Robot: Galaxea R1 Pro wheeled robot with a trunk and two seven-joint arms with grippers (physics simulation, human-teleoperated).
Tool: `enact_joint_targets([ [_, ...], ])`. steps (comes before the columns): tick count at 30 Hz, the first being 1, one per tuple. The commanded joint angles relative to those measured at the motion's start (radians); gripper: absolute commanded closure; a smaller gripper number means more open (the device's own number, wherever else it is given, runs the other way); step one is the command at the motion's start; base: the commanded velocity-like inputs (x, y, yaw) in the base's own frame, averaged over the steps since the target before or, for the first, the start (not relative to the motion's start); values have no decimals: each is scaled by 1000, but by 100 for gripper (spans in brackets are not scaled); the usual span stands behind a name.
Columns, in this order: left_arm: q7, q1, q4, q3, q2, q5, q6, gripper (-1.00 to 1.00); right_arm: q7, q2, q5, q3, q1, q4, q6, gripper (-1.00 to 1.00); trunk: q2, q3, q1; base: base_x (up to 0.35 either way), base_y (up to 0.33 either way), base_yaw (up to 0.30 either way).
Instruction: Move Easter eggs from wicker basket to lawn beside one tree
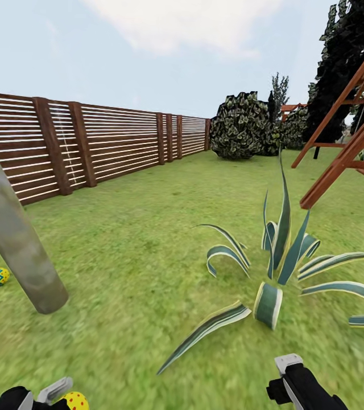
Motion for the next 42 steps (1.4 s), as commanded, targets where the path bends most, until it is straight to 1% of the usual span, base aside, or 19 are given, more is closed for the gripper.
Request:
enact_joint_targets([
  [1, -4, 0, -2, 7, 2, -1, 6, 100, 1, -1, 7, 5, 0, -1, 6, -100, 0, -1, 0, 2, 0, 0],
  [2, -4, 0, -3, 8, 3, 0, 6, 100, 1, -1, 7, 5, 0, -1, 6, -100, 0, -1, 0, 0, 0, 0],
  [42, -1, 0, -1, 5, 0, -3, 5, 100, 1, -1, 7, 6, 0, 0, 6, -100, -10, -156, 18, 0, 0, 0],
])
